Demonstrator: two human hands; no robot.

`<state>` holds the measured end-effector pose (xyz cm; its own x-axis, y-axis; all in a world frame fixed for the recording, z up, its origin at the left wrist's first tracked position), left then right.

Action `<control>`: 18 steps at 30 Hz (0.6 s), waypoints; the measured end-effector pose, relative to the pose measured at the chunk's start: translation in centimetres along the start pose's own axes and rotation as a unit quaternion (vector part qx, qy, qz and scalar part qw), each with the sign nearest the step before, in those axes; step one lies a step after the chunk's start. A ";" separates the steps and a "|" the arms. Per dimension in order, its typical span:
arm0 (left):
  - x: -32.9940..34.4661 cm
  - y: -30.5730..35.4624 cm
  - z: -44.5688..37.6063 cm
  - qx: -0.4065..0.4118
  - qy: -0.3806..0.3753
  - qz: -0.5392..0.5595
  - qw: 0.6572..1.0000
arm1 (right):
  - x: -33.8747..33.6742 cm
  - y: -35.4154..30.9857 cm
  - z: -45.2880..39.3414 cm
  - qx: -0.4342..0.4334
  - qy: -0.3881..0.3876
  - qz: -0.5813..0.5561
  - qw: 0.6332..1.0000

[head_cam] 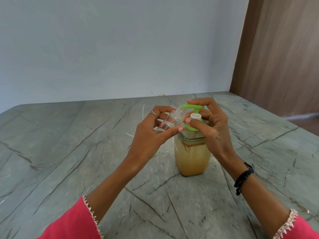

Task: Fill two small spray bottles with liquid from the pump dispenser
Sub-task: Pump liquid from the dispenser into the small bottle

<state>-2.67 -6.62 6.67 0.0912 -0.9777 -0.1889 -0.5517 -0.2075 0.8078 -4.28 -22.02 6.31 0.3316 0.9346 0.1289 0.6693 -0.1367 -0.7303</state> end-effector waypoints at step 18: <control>0.0 -0.1 0.0 -0.008 -0.008 0.003 1.000 | -0.1 0.0 0.2 -0.016 0.011 0.018 1.000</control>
<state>-2.60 -6.63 6.64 0.0746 -0.9783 -0.1932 -0.5387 -0.2026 0.8178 -4.43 -22.08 6.21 0.3691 0.9219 0.1182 0.6780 -0.1801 -0.7126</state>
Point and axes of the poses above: each hand's wrist, its own z-axis away from the middle knuckle, its own x-axis out of the palm, y = z × x, the point moved 1 cm from there along -z, towards the middle knuckle, and after that the axes turned 13 degrees about y, right-handed, at the moved point
